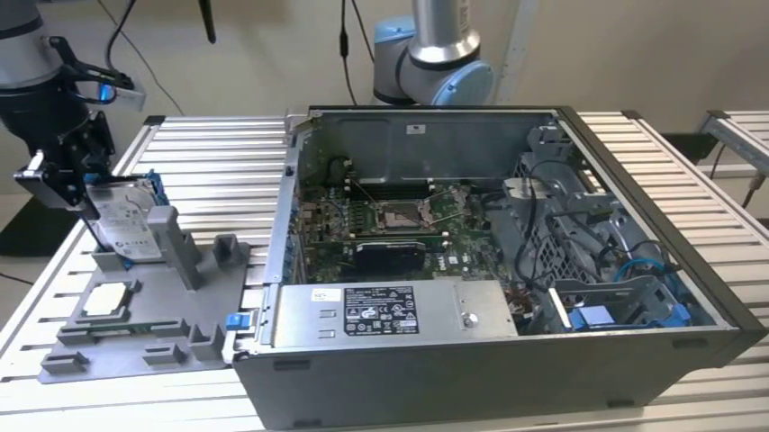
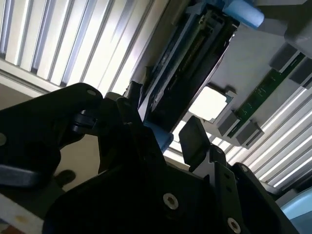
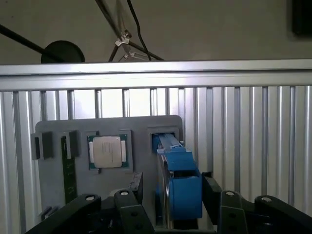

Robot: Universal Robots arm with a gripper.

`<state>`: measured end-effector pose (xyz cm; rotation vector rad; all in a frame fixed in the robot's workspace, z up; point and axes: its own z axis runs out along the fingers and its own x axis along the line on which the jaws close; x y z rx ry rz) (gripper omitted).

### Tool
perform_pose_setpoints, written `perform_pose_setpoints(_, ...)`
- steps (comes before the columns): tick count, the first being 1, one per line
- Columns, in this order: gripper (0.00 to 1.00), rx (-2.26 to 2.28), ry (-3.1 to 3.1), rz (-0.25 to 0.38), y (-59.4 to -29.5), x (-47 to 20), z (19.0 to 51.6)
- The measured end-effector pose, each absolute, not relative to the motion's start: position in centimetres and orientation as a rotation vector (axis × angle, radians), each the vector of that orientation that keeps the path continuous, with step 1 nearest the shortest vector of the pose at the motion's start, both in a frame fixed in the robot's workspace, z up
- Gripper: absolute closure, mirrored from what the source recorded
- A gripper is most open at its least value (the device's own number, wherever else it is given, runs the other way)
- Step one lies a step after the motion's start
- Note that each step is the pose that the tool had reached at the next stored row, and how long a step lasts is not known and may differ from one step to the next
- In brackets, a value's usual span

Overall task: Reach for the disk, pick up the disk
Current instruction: 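Pick up the disk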

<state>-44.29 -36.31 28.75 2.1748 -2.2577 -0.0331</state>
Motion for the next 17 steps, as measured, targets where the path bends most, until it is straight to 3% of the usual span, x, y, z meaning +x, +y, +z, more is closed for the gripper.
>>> perform_pose_setpoints(17, 0.00, 2.191, -2.271, -0.033, -36.2, -44.8, 27.1)
